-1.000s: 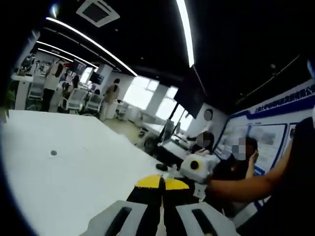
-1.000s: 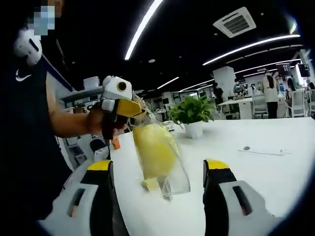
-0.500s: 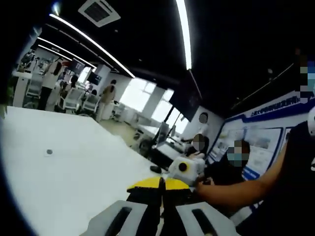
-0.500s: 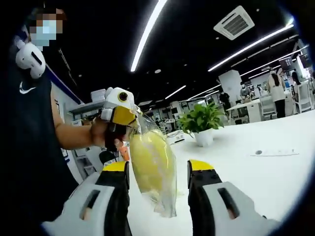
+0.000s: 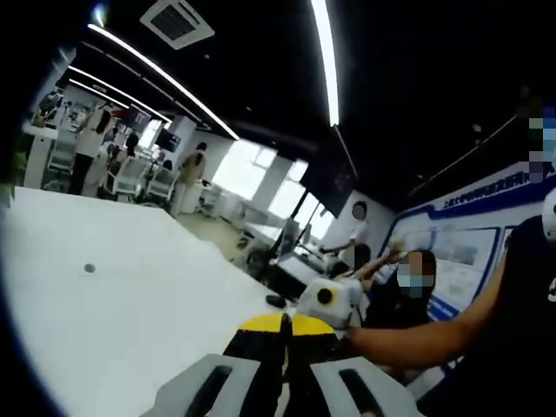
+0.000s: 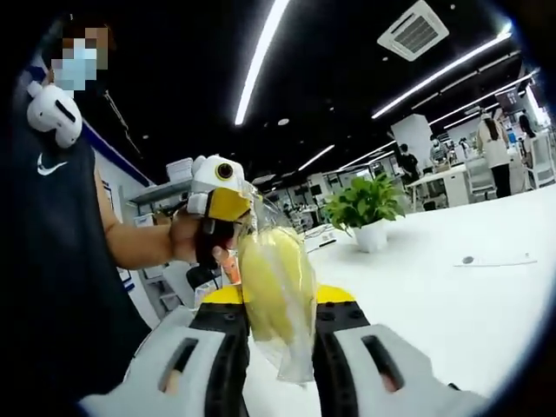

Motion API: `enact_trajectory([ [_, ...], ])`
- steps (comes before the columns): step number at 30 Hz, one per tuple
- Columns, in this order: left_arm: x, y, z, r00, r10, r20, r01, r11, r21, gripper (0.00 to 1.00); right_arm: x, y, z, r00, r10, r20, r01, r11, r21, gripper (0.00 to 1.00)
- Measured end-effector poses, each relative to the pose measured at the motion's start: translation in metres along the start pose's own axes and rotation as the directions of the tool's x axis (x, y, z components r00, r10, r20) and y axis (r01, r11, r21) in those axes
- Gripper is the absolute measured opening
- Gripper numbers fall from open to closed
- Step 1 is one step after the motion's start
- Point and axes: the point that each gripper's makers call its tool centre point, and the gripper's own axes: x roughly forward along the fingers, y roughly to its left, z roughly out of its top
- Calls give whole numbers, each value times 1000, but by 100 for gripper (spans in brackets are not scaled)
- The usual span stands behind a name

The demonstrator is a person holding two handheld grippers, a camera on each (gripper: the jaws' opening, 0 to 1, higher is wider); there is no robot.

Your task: Compare the silicone blocks by pressing each to a similar depth, holding the contact briefly, and releasing to observe deformation and rebound differences across the visible hardness samples.

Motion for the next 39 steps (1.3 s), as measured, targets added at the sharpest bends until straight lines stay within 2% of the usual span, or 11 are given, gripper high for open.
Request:
enact_trajectory([
  [5,-1,3,-2,1000,11,-2,-11,1000,1,0,0,3,-3,998,10,-64,-6,998,60,13],
  [10,-4,6,1,1000,14,13,-13,1000,-19,0,2,5,-1,996,8,-89,-3,998,64,8],
  [16,-8,7,3,999,13,35,-14,1000,20,0,4,8,-2,992,21,-123,-9,995,98,5],
  [22,-11,12,4,998,-3,69,2,1000,14,0,6,9,-4,989,24,-147,-8,994,109,3],
  [24,-10,14,3,998,3,60,-6,998,56,0,6,8,-7,987,24,-159,-5,993,117,3],
  [25,-10,15,0,999,8,38,-9,999,31,0,6,8,-9,986,22,-168,-3,993,117,3],
  [29,-11,18,-5,1000,11,18,-12,999,53,0,6,7,-15,981,26,-190,2,989,145,3],
  [33,-12,21,-9,1000,24,8,-25,999,27,0,7,6,-19,981,23,-194,4,990,138,3],
  [36,-12,23,-9,999,39,7,-39,998,38,0,9,6,-20,980,32,-199,-4,990,138,2],
  [38,-13,23,-10,999,38,4,-38,994,103,0,10,5,-20,979,31,-203,-5,992,130,2],
  [39,-12,23,-9,999,39,4,-39,995,87,0,10,4,-20,979,30,-202,-5,992,125,2],
])
